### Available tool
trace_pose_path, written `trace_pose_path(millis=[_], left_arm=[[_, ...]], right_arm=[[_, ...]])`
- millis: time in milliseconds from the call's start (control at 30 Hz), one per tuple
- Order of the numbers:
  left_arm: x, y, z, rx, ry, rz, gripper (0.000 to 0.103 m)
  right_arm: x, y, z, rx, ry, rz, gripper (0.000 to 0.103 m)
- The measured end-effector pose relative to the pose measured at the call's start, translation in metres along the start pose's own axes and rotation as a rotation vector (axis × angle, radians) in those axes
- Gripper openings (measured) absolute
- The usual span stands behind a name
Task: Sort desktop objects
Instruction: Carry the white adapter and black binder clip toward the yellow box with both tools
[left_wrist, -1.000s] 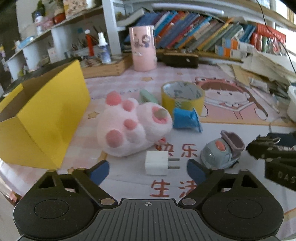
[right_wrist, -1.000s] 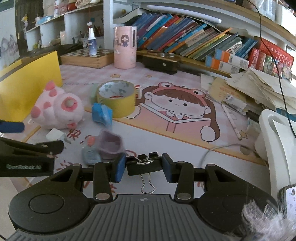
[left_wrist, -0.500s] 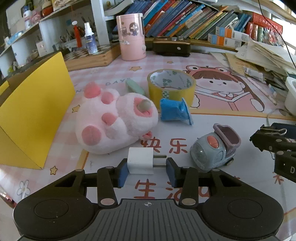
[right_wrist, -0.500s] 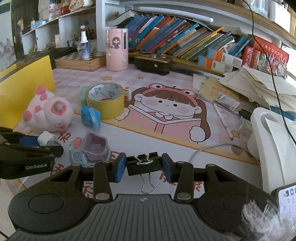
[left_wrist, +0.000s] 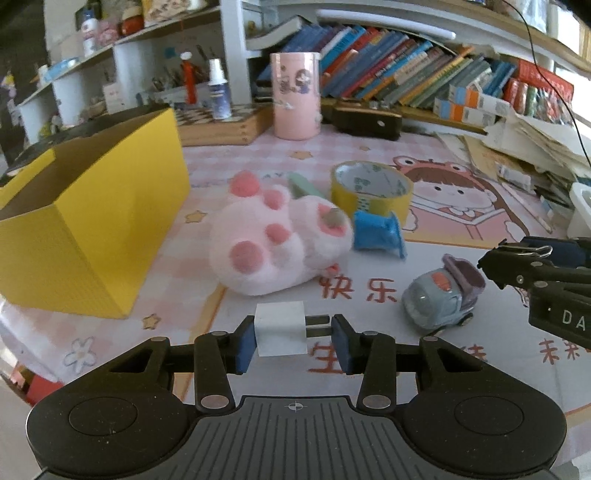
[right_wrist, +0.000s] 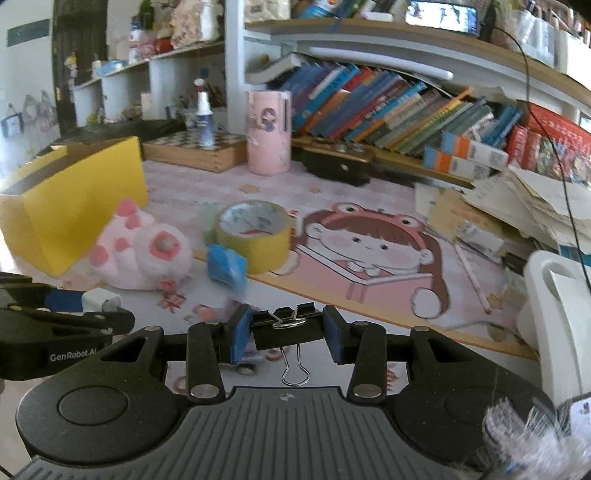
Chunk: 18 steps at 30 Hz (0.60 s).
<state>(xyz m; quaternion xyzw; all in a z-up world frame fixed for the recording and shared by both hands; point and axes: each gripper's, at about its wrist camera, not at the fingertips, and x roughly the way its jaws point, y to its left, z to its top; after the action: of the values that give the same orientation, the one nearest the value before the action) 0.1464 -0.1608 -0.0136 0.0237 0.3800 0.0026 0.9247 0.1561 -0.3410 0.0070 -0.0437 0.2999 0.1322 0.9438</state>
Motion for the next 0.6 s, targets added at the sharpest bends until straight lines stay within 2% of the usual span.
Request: trace_pose_path(millis=[267,600], left_arm=[[-0.014,0.030,-0.006,-0.057,-0.041,0.009,0.041],[-0.031,0.077,-0.015,-0.033,-0.088,-0.021,0.041]], right_arm=[[-0.005,0.034,0.005,-0.065,-0.022,0.041,0.039],[-0.014,0.088,0.008,-0.065,-0.027,0.024,0.039]])
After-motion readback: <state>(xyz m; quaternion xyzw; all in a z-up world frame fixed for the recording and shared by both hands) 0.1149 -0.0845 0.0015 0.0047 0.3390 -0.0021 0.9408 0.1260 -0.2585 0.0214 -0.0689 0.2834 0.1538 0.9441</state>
